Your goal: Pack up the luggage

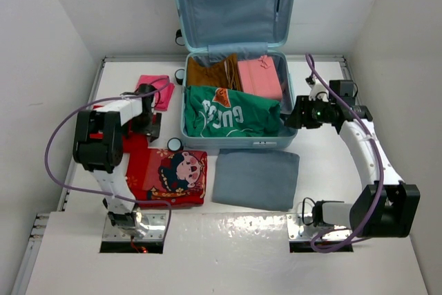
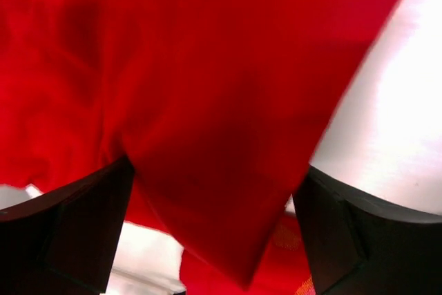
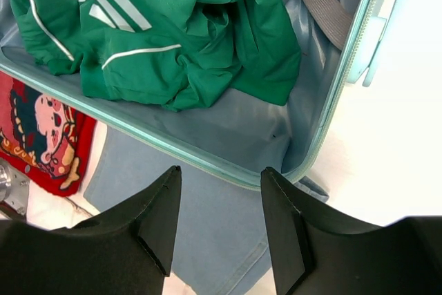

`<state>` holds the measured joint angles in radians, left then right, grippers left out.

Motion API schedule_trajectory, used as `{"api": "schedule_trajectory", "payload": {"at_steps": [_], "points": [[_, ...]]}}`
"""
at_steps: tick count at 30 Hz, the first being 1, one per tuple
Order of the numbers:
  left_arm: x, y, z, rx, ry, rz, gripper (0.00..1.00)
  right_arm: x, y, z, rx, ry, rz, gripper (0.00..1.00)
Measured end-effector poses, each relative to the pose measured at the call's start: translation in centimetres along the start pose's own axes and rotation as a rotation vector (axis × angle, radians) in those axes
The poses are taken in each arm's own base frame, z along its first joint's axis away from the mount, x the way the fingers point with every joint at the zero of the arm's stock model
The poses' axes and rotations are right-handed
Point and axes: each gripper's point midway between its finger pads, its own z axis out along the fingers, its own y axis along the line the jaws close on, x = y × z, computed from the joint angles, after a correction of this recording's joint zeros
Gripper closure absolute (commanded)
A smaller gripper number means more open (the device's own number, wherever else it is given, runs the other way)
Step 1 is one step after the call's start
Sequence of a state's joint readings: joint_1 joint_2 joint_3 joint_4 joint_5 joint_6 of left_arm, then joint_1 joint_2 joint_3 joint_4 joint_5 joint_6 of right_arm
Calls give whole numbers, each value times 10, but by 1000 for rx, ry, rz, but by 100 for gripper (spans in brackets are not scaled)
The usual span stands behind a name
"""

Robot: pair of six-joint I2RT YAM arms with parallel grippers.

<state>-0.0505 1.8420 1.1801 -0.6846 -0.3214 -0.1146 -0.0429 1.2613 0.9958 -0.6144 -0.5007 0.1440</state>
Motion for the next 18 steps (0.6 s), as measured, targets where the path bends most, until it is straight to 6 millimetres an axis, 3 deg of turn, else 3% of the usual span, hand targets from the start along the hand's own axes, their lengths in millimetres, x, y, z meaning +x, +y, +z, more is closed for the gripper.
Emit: {"api": "schedule_trajectory", "payload": {"at_steps": [1, 4, 5, 7, 8, 9, 12, 15, 18], "points": [[-2, 2, 1, -1, -3, -12, 9, 0, 0, 0, 0, 1, 4, 50], [-7, 2, 5, 50, -10, -55, 32, 1, -1, 1, 1, 3, 10, 50], [-9, 2, 6, 79, -14, -69, 49, 1, -1, 1, 1, 4, 12, 50], [-16, 1, 3, 183, -43, -115, 65, 1, -1, 1, 3, 4, 14, 50], [-22, -1, -3, 245, -72, -137, 83, 2, -1, 1, 3, 5, 14, 50], [-29, -3, -11, 314, -106, -162, 89, 2, -2, 2, 4, 6, 15, 50], [-66, -8, -51, 489, -236, -198, 100, 3, -3, 1, 6, 7, 21, 51], [-116, -19, -117, 653, -424, -197, 100, 2, -4, 1, 8, 6, 23, 51], [-142, -35, -184, 771, -576, -169, 100, 2, -5, 0, 12, 4, 27, 51]]}}
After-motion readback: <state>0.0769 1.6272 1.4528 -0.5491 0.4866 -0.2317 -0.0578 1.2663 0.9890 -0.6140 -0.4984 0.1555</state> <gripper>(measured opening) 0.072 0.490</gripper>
